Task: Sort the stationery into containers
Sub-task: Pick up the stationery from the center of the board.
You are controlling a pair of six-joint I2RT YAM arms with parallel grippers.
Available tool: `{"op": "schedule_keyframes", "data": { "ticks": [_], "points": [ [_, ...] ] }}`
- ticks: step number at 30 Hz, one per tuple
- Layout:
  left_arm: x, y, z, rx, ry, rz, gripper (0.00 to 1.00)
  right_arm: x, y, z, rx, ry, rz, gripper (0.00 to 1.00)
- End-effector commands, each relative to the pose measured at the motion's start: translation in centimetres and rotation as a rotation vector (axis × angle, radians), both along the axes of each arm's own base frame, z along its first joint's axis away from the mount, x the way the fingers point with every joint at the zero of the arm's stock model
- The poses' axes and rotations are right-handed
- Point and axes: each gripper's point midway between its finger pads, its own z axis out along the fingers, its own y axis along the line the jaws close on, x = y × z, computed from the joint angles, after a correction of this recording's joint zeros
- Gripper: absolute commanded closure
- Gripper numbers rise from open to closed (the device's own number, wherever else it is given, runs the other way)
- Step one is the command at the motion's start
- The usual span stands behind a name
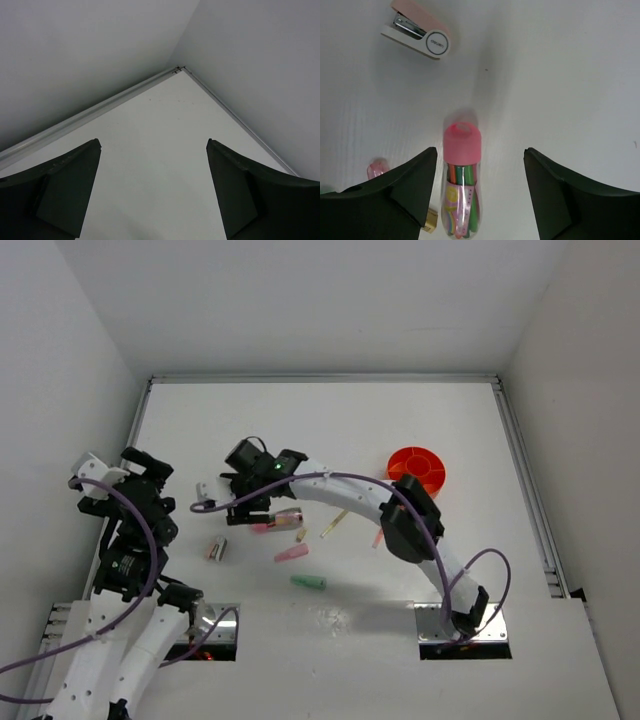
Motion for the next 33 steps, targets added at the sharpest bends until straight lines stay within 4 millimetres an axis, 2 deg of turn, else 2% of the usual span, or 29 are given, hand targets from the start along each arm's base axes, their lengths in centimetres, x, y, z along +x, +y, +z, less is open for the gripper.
{"op": "schedule_keyframes", "data": {
  "ticks": [1,2,3,6,7,12,13,15,18,22,24,25,26,28,29,30,31,32,33],
  "points": [
    [-1.4,1.0,1.9,-0.03,-0.084,0.062,0.07,0.0,-1.1,-1.7,-0.149,-0.082,-0.033,0.29],
    [-1.7,1.1,2.2,-0.033,-0.098,0.062,0.07,-0.2,-0.8,-1.1,-0.147,-0.093,-0.029,0.29],
    [-1.6,1.1,1.8,-0.031,-0.09,0.062,0.07,-0.2,-1.2,-2.3,-0.186,-0.082,-0.031,0.25],
    [-1.8,1.1,2.0,-0.033,-0.098,0.062,0.06,0.6,-1.4,-2.6,-0.236,-0.132,-0.061,0.25],
    [-1.8,1.1,2.0,-0.033,-0.098,0.062,0.06,0.3,-1.5,-3.6,-0.27,-0.142,-0.047,0.25],
    [-1.7,1.0,2.0,-0.034,-0.098,0.053,0.06,1.2,-2.1,-5.9,-0.348,-0.177,-0.037,0.25],
    [-1.7,1.0,2.0,-0.034,-0.098,0.053,0.06,1.4,-2.2,-5.6,-0.354,-0.191,-0.028,0.25],
    [-1.7,1.0,2.0,-0.034,-0.098,0.053,0.06,1.4,-2.7,-7.0,-0.394,-0.191,-0.017,0.25],
    [-1.7,1.0,2.0,-0.034,-0.098,0.053,0.06,1.5,-2.6,-7.0,-0.398,-0.201,0.003,0.25],
    [-1.5,0.9,1.8,-0.032,-0.089,0.053,0.06,1.1,-2.8,-7.6,-0.41,-0.185,0.033,0.3],
    [-1.5,0.9,1.8,-0.032,-0.089,0.053,0.06,0.6,-3.2,-8.3,-0.431,-0.161,0.043,0.4],
    [-1.5,0.9,1.8,-0.032,-0.089,0.053,0.06,0.6,-3.2,-8.3,-0.431,-0.161,0.043,0.48],
    [-1.5,0.9,1.8,-0.032,-0.089,0.053,0.06,0.5,-3.1,-8.3,-0.426,-0.152,0.049,0.64],
    [-1.5,0.9,1.8,-0.032,-0.089,0.053,0.06,0.4,-2.8,-7.2,-0.399,-0.149,0.04,0.74],
    [-1.5,0.9,1.8,-0.032,-0.089,0.053,0.06,0.4,-2.3,-6.6,-0.369,-0.147,0.029,0.83],
    [-1.5,0.9,1.8,-0.032,-0.089,0.053,0.06,0.8,-1.4,-4.8,-0.313,-0.169,0.01,0.9],
    [-1.5,0.9,1.8,-0.032,-0.089,0.053,0.06,1.4,-1.1,-3.7,-0.269,-0.169,-0.038,0.92],
    [-1.5,0.9,1.8,-0.032,-0.089,0.053,0.06,2.3,-0.1,-2.2,-0.21,-0.206,-0.077,0.99],
    [-1.5,0.9,1.8,-0.032,-0.089,0.053,0.06,3.2,-0.1,-1.1,-0.17,-0.22,-0.123,1.0]
  ]
}}
